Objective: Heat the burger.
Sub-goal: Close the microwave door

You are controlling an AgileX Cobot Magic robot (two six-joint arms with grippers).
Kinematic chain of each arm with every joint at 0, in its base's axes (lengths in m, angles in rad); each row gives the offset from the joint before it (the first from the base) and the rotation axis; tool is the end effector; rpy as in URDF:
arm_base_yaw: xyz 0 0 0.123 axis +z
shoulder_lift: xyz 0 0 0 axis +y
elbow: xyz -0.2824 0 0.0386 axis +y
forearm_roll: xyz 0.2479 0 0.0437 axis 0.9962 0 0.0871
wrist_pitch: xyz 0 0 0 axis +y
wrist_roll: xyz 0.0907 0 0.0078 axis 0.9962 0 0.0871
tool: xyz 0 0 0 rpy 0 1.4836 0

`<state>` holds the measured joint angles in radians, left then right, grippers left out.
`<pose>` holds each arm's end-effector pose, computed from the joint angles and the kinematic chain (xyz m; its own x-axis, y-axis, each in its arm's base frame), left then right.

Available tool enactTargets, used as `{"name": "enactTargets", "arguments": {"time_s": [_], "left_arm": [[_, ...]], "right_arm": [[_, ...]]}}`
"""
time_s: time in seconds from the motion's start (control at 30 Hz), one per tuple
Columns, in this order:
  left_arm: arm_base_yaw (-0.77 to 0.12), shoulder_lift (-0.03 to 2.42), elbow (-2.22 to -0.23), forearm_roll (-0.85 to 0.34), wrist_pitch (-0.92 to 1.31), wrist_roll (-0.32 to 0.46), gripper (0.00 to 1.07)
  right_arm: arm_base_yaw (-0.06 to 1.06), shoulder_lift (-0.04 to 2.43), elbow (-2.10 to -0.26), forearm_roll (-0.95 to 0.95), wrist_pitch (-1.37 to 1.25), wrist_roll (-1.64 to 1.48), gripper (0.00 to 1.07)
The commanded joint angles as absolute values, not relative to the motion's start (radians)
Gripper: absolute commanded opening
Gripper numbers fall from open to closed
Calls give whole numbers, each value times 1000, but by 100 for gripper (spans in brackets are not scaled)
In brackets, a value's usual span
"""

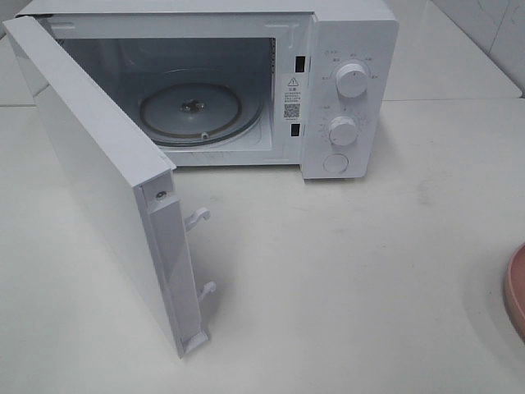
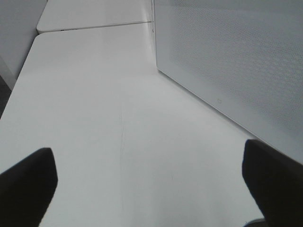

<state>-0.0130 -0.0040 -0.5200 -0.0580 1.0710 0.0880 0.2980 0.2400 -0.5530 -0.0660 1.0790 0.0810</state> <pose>-0.0084 -0.0045 0.2819 -0.4388 0.0658 -0.8962 0.0851 0.9959 0.0314 0.0283 0.0032 0.2884 -0.6112 -0.1357 -0.7797 -0.2197 0.9756 0.0024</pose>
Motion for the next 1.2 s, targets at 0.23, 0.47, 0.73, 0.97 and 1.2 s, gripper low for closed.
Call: {"name": "enactTargets", "arguments": {"time_s": [0.23,0.47,0.73,0.97,1.2], "left_arm": [[-9,-22,-517,-57,1068,87,100],[-9,-22,-517,-57,1068,87,100],[-9,-22,-517,-57,1068,87,100],[-9,-22,-517,-57,1068,87,100],[-9,-22,-517,-57,1068,87,100]], "right_arm": [[174,54,-499,-49,998,76,76],[103,-33,-498,-42,998,69,76],[104,-33,-498,-42,998,69,76],[105,-33,-498,-42,998,69,76],[105,-33,-498,-42,998,70,76]]}}
